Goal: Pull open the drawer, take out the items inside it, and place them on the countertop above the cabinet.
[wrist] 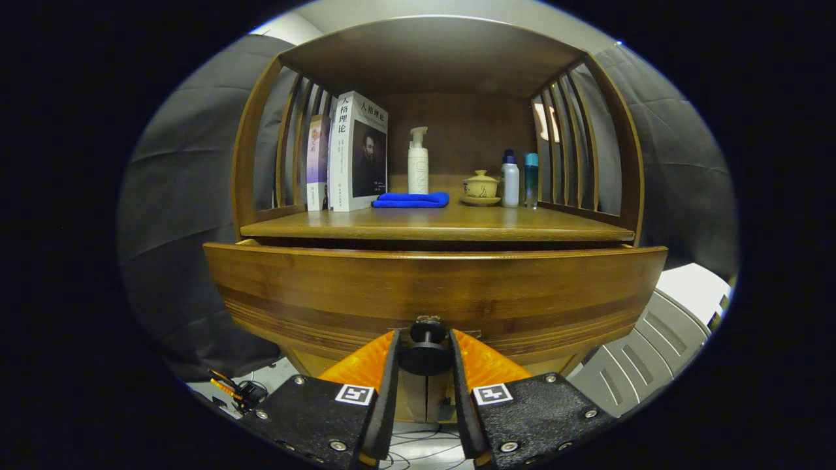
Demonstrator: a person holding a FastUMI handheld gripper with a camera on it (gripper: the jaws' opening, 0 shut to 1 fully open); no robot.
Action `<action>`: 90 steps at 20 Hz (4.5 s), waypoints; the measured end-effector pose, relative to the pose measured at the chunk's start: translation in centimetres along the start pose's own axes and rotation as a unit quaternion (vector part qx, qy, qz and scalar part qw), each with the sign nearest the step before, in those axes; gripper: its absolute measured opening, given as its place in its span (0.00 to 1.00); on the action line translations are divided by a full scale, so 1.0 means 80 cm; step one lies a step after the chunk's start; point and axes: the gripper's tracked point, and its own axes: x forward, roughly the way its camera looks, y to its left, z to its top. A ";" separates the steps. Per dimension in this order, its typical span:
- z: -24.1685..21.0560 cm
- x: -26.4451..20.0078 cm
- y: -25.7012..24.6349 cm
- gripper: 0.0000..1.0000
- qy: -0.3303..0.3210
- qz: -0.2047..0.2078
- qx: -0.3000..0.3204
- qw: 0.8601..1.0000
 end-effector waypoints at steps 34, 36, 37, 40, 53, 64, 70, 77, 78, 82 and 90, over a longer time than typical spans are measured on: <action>0.034 -0.153 0.002 0.76 -0.038 -0.014 0.058 0.997; 0.059 -0.156 -0.008 0.86 -0.056 -0.023 0.052 0.997; 0.071 -0.152 -0.011 0.90 -0.061 -0.027 0.046 0.997; 0.101 -0.134 -0.015 0.92 -0.058 -0.037 0.044 0.997; 0.068 -0.004 -0.023 0.92 0.151 -0.068 0.045 0.985; -0.030 0.030 -0.020 0.92 0.352 -0.054 0.074 0.932; -0.046 0.033 0.004 0.92 0.394 -0.035 0.083 0.915; -0.064 0.032 0.002 0.91 0.430 -0.052 0.093 0.896; -0.064 0.031 0.001 0.91 0.435 -0.055 0.091 0.894; -0.067 0.037 -0.001 0.80 0.430 -0.057 0.055 0.899; -0.050 0.045 -0.001 0.49 0.379 -0.061 0.107 0.917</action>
